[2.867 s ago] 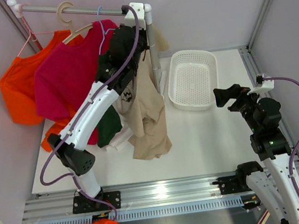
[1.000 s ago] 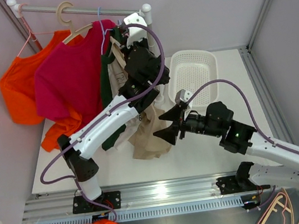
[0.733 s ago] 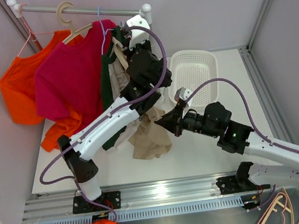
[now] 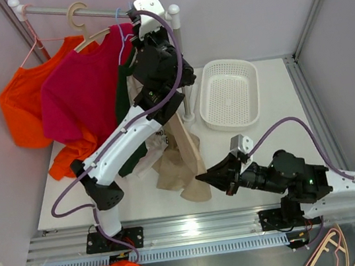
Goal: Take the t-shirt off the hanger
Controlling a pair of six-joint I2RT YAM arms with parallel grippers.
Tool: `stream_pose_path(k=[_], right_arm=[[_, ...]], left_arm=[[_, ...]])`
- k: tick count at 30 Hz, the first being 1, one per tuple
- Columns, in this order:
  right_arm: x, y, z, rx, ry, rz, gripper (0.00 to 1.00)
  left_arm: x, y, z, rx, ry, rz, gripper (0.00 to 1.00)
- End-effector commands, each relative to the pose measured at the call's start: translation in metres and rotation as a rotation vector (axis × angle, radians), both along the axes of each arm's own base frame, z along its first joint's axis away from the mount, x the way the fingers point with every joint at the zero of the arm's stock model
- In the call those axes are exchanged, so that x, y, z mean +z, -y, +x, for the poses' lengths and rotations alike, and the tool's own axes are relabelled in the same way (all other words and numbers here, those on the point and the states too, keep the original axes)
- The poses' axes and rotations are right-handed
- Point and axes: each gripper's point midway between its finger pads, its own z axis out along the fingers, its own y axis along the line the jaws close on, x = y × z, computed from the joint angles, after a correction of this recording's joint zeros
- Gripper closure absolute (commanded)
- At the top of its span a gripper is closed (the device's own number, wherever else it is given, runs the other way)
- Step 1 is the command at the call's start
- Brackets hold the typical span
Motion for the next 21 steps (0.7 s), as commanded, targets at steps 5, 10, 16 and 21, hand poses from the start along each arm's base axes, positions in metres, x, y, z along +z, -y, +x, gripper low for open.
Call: stream_pose_path(k=[5,10,16,21], right_arm=[[-0.028,0.003,-0.034,0.056,-0.013,-0.084,1.0],[-0.014,0.023,-0.047,0.057,0.019,-0.09,1.0],[-0.025,0.028,-0.056,0.061,0.022,-0.145,1.0],[-0.031,0.028,-0.047,-0.005,0.02,-0.147,1.0]], left_arm=[[0.041,-0.024,0.003,-0.004,0.113,0.015,0.99],[0.041,-0.034,0.003,0.007,0.113,0.026,0.99],[0.052,-0.049,0.003,0.006,0.129,0.021,0.99],[0.054,-0.049,-0.003,-0.031,0.117,0.004,0.99]])
